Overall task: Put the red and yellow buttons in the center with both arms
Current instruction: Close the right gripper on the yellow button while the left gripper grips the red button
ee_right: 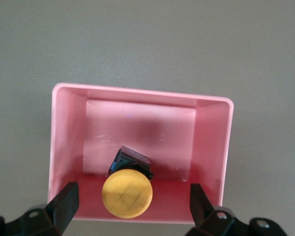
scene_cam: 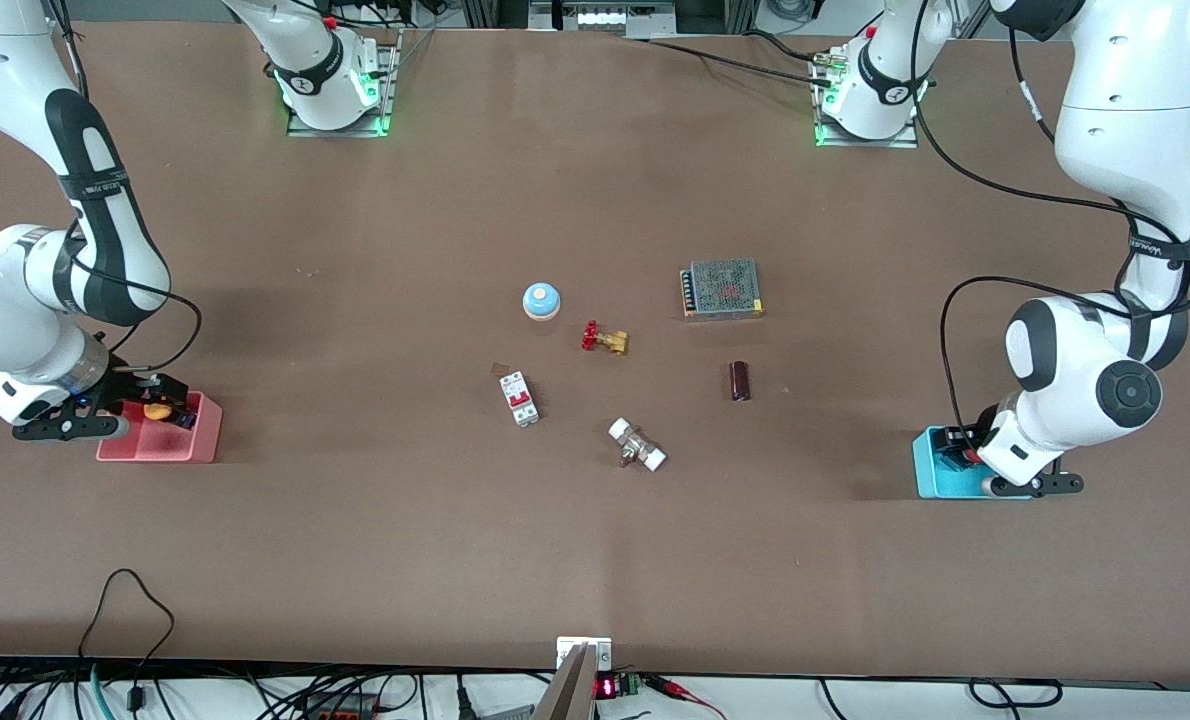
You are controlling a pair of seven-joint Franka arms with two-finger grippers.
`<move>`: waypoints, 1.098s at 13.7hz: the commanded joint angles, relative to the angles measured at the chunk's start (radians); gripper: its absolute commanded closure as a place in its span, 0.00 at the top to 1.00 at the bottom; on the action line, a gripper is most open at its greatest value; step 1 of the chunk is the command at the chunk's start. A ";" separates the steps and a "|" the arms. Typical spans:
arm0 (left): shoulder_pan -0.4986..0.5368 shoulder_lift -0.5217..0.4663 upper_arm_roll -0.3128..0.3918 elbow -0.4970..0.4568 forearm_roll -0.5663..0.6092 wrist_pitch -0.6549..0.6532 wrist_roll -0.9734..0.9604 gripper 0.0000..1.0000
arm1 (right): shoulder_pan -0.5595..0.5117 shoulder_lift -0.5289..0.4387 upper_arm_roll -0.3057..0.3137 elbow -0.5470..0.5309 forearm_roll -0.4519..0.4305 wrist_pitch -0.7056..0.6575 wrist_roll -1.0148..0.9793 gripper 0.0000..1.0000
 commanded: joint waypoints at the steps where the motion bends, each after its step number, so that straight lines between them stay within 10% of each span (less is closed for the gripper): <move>1: 0.000 -0.007 0.001 -0.002 -0.015 0.008 0.026 0.39 | -0.009 0.009 0.008 -0.004 -0.010 0.021 -0.013 1.00; 15: -0.002 -0.005 0.001 0.001 -0.015 0.055 0.076 0.37 | -0.010 0.016 0.008 0.000 -0.015 0.035 -0.044 0.68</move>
